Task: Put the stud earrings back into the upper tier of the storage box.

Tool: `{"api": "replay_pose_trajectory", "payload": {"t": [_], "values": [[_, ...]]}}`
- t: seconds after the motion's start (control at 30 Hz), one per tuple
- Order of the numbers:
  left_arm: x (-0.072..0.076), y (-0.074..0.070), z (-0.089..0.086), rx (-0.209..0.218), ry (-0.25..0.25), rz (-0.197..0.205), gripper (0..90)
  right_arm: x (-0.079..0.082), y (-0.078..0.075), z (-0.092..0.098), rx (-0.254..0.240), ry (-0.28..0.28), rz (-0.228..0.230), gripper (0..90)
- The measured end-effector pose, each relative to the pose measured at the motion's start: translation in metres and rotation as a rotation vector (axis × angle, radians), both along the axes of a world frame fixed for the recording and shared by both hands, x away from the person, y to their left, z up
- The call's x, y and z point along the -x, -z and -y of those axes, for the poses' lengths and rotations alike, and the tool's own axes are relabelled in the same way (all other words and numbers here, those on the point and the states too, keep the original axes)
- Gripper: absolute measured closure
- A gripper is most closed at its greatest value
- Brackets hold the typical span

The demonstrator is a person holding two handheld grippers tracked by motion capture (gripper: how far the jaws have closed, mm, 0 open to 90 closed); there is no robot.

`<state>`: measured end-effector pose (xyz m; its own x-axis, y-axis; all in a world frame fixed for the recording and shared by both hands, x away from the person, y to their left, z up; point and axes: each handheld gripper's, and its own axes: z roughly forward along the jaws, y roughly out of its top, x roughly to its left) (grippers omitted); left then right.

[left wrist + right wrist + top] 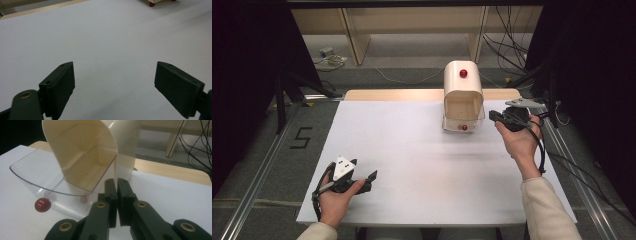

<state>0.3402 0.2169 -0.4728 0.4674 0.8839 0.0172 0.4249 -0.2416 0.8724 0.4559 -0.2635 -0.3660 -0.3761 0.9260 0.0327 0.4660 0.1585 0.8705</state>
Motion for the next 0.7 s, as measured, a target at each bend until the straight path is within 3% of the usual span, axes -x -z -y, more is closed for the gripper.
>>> {"api": "replay_pose_trajectory", "payload": {"t": [0.7], "values": [[0.0,0.0,0.0,0.001,-0.001,0.001,16.2,-0.003,-0.011,-0.006,0.0,-0.009,0.021,87.7]]}}
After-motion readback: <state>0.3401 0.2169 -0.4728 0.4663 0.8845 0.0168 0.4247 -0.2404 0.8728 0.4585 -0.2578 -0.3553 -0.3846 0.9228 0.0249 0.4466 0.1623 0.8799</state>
